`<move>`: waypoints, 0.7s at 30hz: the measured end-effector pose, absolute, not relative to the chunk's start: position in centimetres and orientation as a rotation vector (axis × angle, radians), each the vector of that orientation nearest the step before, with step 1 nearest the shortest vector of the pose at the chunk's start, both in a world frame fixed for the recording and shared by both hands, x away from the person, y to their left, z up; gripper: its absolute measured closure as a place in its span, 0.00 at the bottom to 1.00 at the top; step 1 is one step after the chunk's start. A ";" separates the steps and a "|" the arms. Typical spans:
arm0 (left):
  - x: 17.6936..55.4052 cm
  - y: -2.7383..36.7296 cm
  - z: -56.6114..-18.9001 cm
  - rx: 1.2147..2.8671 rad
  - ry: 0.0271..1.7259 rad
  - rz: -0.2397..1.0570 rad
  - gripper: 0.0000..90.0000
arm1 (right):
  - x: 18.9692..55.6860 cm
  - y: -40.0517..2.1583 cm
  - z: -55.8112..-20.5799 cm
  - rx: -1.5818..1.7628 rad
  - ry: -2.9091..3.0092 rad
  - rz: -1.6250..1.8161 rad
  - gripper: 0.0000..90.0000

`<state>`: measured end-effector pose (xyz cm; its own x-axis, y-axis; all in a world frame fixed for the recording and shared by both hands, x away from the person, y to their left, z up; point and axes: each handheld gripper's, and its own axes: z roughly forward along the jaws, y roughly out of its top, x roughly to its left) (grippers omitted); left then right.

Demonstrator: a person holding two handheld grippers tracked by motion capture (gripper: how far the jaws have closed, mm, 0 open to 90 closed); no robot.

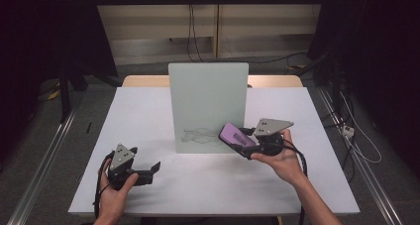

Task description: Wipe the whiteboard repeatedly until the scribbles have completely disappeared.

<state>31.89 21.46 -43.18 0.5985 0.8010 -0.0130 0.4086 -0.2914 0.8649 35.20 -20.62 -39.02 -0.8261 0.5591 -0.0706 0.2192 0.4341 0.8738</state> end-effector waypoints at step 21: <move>31.9 21.4 -43.2 1.916 0.960 0.538 0.05 | 36.7 -18.9 -39.1 0.539 2.384 1.150 0.46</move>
<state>31.94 21.35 -43.22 0.6043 0.7967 -0.0116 0.4058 -0.2953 0.8649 36.71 -18.94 -39.15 -0.8287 0.5168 -0.2147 0.1536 0.5789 0.8008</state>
